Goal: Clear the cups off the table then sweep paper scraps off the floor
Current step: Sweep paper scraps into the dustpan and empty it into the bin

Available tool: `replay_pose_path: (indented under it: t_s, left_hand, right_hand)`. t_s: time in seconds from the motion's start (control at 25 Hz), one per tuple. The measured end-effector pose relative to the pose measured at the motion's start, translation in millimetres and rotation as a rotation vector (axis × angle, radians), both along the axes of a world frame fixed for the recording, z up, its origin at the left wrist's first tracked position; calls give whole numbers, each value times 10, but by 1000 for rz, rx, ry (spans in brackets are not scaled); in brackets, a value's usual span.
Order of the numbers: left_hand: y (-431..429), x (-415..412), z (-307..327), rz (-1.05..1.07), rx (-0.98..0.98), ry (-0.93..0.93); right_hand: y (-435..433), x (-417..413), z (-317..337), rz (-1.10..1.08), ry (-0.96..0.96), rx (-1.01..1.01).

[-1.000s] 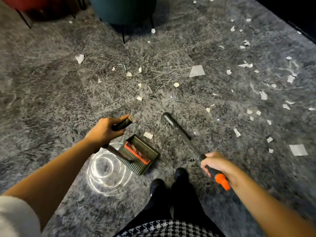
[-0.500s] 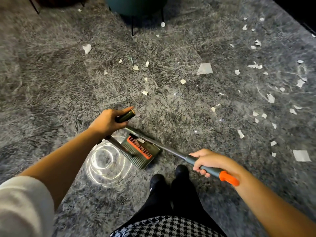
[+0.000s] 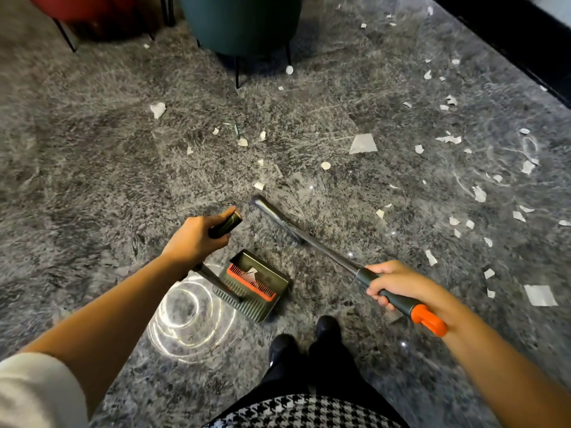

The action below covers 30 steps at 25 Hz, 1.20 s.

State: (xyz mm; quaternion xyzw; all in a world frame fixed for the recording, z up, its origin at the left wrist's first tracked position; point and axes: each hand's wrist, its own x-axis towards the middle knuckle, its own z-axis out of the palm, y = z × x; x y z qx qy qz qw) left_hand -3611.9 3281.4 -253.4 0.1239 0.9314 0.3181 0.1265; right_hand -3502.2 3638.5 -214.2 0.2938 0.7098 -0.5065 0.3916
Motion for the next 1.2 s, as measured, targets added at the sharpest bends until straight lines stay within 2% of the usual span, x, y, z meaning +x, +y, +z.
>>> replay_pose_path:
  t_s: [0.2, 0.44, 0.88, 1.08, 1.2]
  left_hand:
    - [-34, -254, 120, 142, 41, 57]
    - [129, -933, 140, 203, 24, 73]
    - [473, -2660, 56, 304, 42, 3]
    - [502, -2962, 77, 346, 3, 15]
    - [462, -3146, 91, 337, -43, -11]
  right_hand:
    - [179, -398, -5, -88, 44, 61]
    - [555, -1337, -175, -287, 69, 74]
    - [1117, -3895, -553, -190, 84, 254]
    - [789, -4330, -669, -42, -19, 230]
    - [524, -4425, -708, 27, -3, 222]
